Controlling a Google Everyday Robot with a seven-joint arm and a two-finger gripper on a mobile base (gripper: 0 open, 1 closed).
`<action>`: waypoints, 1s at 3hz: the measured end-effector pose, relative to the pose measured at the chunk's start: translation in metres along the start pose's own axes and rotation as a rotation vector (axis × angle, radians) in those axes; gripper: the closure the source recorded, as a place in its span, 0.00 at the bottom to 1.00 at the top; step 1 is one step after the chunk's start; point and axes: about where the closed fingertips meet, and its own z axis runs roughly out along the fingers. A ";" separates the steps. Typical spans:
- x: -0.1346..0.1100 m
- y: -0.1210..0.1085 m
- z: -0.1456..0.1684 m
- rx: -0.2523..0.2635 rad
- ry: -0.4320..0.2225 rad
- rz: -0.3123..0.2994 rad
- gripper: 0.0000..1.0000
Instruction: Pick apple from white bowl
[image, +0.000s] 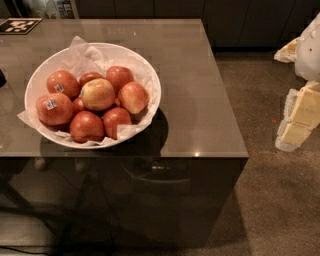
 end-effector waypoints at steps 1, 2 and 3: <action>-0.001 0.000 0.000 0.001 -0.001 -0.001 0.00; -0.032 0.002 0.001 -0.028 -0.017 -0.055 0.00; -0.072 0.003 0.007 -0.076 -0.031 -0.143 0.00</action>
Offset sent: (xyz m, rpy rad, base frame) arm 0.0102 0.0710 0.0074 0.0104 0.0646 0.1487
